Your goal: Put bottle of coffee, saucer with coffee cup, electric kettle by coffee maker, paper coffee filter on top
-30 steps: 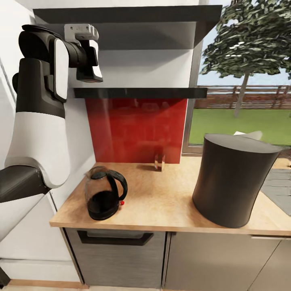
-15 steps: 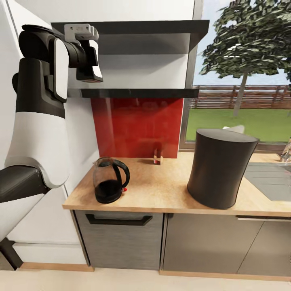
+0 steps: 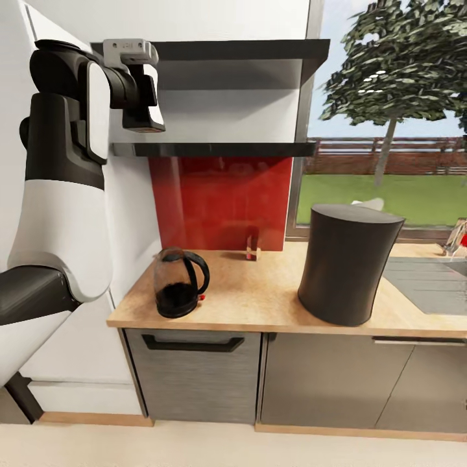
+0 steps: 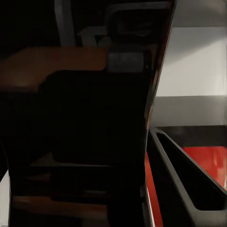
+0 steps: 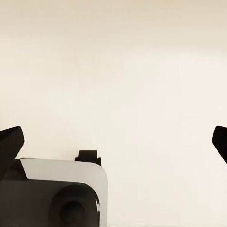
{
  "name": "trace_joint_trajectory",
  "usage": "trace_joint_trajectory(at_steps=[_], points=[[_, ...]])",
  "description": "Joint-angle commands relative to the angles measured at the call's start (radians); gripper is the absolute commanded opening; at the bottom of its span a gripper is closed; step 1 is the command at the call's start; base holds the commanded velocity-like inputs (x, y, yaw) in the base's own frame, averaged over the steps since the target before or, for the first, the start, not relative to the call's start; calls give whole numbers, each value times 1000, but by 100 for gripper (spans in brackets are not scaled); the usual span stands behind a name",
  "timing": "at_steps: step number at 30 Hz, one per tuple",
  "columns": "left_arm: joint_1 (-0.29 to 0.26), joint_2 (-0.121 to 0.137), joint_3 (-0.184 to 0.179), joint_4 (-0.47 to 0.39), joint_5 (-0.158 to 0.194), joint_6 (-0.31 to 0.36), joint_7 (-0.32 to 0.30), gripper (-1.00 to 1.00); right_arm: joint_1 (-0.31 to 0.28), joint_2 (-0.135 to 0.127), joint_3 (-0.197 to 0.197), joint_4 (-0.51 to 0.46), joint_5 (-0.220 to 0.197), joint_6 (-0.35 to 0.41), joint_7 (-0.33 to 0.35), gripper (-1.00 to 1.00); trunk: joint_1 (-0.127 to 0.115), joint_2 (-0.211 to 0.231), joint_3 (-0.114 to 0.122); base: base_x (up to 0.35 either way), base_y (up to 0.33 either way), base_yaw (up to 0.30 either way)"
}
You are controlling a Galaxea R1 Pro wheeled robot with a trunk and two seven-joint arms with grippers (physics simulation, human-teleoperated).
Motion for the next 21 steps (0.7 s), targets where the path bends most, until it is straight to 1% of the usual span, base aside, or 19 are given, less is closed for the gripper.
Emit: trace_joint_trajectory(at_steps=[1,3,9,16,18,19,21], points=[[-1,-1,2,-1,-10,4,-7,-100,-1,0,2,1,1,-3,0,100,0,-1,-1,-93,0,0],[-1,-1,2,-1,-10,4,-7,-100,-1,0,2,1,1,-3,0,100,0,-1,-1,-79,0,0],[-1,-1,3,0,-10,4,-7,-100,-1,0,1,1,1,-3,0,100,0,-1,-1,-189,0,0],[-1,-2,5,-1,-5,7,-11,-100,-1,0,1,1,1,-3,0,100,0,-1,-1,-39,0,0],[-1,-12,6,-1,31,8,-13,-100,-1,0,1,1,1,-3,0,100,0,-1,-1,-8,0,0],[-1,-17,7,-1,81,7,-13,-100,-1,0,1,1,1,-3,0,100,0,-1,-1,-5,0,0],[-1,-21,7,-1,146,7,-14,-100,-1,0,1,1,1,-3,0,100,0,-1,-1,-3,0,0]])
